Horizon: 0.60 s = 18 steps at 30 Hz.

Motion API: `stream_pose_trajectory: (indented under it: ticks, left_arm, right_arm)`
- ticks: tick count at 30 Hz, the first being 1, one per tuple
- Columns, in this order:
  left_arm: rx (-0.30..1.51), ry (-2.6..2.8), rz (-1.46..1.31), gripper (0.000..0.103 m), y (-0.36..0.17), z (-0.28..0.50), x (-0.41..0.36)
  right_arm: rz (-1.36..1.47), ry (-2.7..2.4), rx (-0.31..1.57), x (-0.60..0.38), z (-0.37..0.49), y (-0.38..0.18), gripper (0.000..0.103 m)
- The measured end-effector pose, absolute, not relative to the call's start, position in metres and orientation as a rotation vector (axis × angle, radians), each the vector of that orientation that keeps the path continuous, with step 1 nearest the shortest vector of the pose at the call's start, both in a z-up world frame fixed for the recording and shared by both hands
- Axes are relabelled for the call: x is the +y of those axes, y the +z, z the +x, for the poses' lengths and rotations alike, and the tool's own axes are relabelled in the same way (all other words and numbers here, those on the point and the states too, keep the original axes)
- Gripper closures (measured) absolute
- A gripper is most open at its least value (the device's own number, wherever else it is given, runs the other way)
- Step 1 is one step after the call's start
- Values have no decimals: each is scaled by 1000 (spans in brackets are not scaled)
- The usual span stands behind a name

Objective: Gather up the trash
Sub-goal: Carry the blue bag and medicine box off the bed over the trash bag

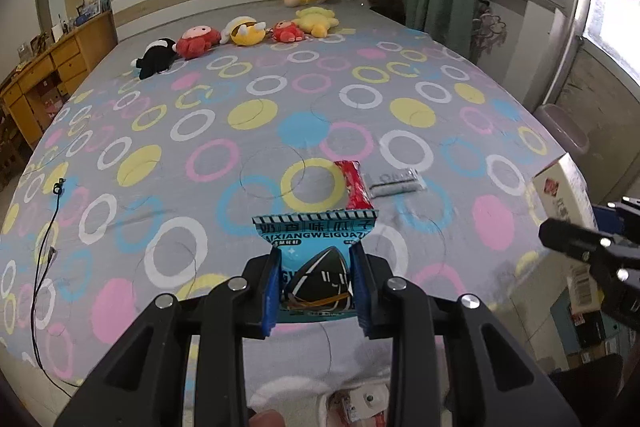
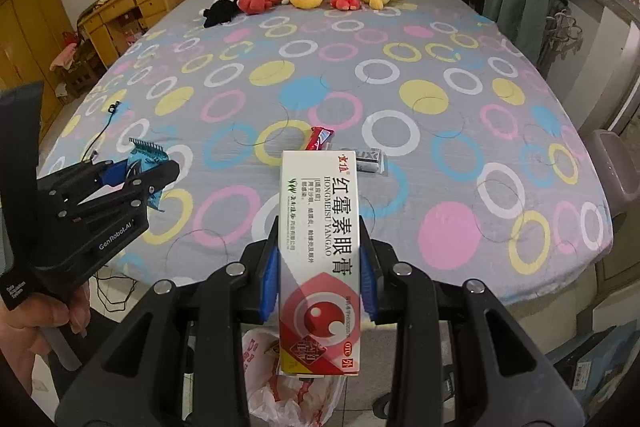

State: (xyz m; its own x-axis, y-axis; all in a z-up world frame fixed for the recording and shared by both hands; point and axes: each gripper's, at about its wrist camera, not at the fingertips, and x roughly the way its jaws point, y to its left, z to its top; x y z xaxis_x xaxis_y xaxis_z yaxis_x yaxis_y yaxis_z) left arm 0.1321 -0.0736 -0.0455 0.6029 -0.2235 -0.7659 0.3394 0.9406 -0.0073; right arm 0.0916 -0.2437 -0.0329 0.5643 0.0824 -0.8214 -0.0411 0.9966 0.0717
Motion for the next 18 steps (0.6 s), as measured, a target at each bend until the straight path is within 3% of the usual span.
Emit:
stream_pose_trajectory:
  ticks: [18]
  left_arm:
    - [809, -391, 190, 73, -52, 23, -64]
  right_arm:
    - [21, 55, 920, -239, -15, -36, 71]
